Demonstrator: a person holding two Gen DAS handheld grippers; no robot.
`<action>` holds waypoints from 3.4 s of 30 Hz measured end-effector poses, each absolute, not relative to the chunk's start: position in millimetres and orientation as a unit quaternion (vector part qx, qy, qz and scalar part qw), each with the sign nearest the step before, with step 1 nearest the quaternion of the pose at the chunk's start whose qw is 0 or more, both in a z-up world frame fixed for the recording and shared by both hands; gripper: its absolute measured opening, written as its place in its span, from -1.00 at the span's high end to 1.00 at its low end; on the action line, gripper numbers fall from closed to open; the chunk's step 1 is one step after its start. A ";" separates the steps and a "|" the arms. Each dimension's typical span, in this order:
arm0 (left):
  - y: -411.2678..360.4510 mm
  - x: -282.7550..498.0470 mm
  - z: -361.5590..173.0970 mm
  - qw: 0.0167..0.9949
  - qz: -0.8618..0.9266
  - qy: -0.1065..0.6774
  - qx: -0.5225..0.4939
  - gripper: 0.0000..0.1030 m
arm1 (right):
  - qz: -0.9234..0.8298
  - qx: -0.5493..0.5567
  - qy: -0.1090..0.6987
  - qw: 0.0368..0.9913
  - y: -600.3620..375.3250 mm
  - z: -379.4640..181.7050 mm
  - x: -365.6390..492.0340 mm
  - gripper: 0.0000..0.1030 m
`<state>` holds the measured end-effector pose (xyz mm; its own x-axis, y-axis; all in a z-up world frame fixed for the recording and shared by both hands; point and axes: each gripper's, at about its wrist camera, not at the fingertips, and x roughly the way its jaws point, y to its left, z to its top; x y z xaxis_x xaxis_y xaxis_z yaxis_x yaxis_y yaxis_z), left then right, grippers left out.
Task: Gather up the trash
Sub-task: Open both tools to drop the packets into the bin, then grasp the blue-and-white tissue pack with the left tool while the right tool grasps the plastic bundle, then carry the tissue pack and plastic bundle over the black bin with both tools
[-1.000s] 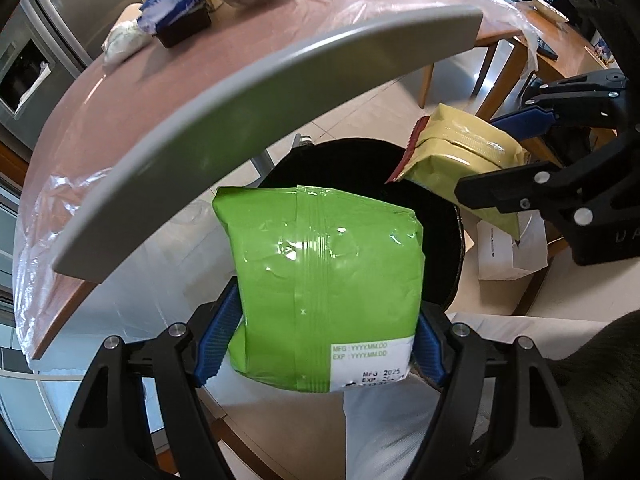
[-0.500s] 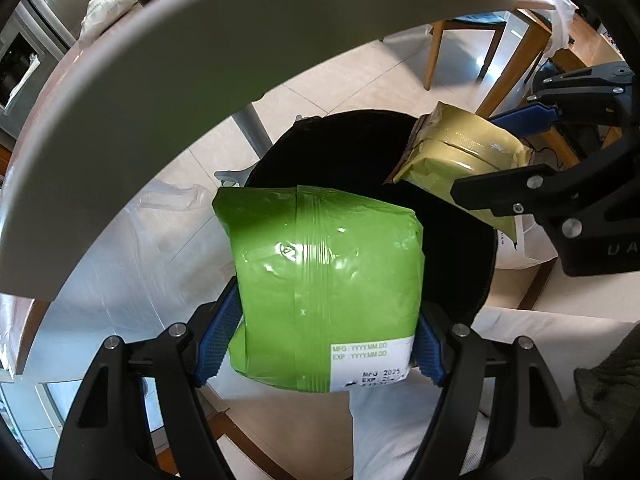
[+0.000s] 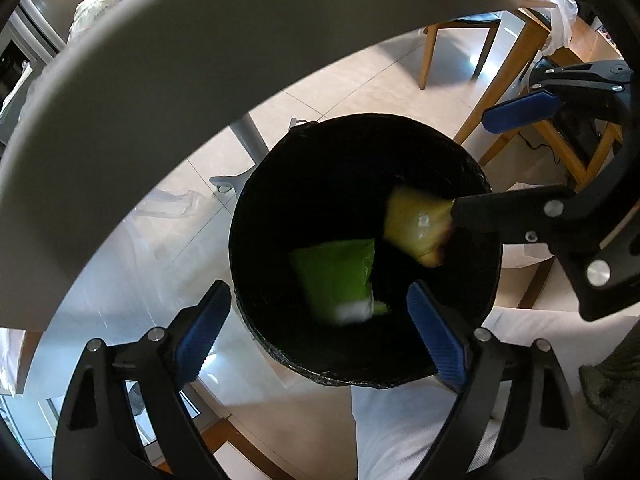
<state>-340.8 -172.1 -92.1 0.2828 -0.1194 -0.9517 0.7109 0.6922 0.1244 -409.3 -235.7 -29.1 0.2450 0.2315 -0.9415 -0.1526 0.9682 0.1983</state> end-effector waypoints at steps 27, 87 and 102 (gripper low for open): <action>-153.4 -209.9 49.6 0.851 -0.272 0.435 0.114 -0.97 | 0.095 -0.089 0.463 0.877 -257.2 71.0 -287.2 -0.80; -135.0 -194.2 55.9 0.826 -0.326 0.460 0.019 0.04 | 0.156 0.038 0.447 0.880 -285.4 90.9 -285.6 0.01; -134.3 -243.4 54.5 0.846 -0.277 0.451 0.061 0.04 | 0.165 0.049 0.440 0.881 -276.9 104.3 -331.6 0.01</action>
<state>-243.4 -134.3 54.5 0.4396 -0.4136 -0.7973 0.5239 0.8391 -0.1464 -331.6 -276.9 104.3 0.5586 0.3335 -0.7595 -0.2475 0.9409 0.2312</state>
